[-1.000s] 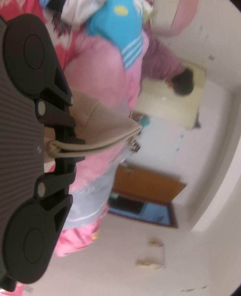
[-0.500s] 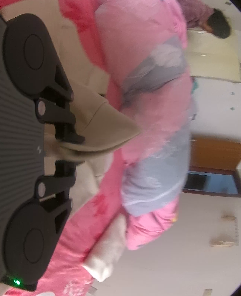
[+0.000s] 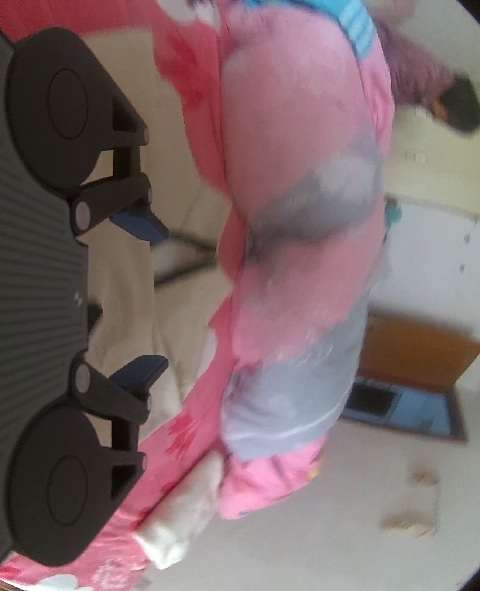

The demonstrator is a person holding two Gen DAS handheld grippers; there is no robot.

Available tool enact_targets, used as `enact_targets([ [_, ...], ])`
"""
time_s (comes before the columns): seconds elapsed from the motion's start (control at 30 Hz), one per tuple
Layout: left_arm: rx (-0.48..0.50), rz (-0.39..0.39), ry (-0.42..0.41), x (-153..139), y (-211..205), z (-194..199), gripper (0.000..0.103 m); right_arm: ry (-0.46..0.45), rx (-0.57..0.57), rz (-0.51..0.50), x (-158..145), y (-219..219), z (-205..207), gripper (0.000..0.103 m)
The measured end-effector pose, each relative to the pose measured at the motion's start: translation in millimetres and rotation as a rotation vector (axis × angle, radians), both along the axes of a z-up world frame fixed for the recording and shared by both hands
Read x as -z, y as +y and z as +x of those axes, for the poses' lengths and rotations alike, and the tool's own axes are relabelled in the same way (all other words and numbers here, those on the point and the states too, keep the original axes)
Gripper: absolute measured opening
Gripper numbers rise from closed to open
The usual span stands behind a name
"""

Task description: Fold clothes

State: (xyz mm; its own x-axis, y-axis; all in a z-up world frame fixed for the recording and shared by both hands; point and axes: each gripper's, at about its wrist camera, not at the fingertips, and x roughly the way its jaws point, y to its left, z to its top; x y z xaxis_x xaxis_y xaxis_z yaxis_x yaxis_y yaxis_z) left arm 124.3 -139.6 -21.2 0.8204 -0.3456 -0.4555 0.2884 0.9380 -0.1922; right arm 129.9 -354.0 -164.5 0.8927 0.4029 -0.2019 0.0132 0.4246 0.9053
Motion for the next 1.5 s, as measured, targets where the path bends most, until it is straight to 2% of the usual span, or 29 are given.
enact_targets([
  [0.17,-0.171,-0.043,-0.02,-10.0,85.7,-27.2,0.074,-0.005,0.004,0.022,1.9,-4.4,-7.6,0.017],
  [0.37,-0.3,-0.13,0.037,13.0,162.7,-31.0,0.075,-0.011,0.016,0.001,1.3,-2.1,-10.1,0.02],
  [0.47,-0.276,-0.14,0.122,36.0,179.3,-19.3,0.075,-0.014,0.027,0.003,1.4,-3.1,-13.6,0.021],
  [0.57,-0.243,-0.18,0.173,60.3,189.0,-7.3,0.075,-0.013,0.057,-0.006,-1.1,-3.9,-18.1,0.024],
  [0.73,-0.17,-0.22,0.221,87.1,198.2,25.7,0.075,0.033,0.108,-0.007,-9.0,-11.2,-20.1,0.029],
  [0.8,-0.139,-0.218,0.23,93.1,197.7,36.2,0.075,0.066,0.132,-0.061,-17.4,-15.4,-17.4,0.029],
  [0.97,-0.068,-0.26,0.196,108.4,199.3,48.6,0.075,0.115,0.125,-0.12,-28.1,-27.9,3.2,0.029],
  [1.03,-0.077,-0.289,0.253,115.9,201.5,55.2,0.074,0.149,0.112,-0.144,-31.5,-28.7,13.6,0.028],
  [1.2,-0.068,-0.336,0.235,109.3,210.6,51.3,0.074,0.234,0.084,-0.18,-39.2,-27.7,22.4,0.028],
  [1.27,-0.066,-0.338,0.235,108.0,210.6,51.6,0.074,0.279,0.093,-0.166,-38.6,-28.2,15.3,0.029],
  [1.3,-0.065,-0.338,0.235,107.4,210.5,51.8,0.074,0.308,0.115,-0.151,-36.8,-29.9,9.3,0.033],
  [1.4,-0.049,-0.344,0.247,107.2,208.3,52.4,0.074,0.313,0.142,-0.071,-29.5,-38.9,1.1,0.033],
  [1.5,-0.034,-0.335,0.239,106.3,205.8,50.4,0.074,0.309,0.17,-0.116,-34.0,-41.0,10.4,0.035],
])
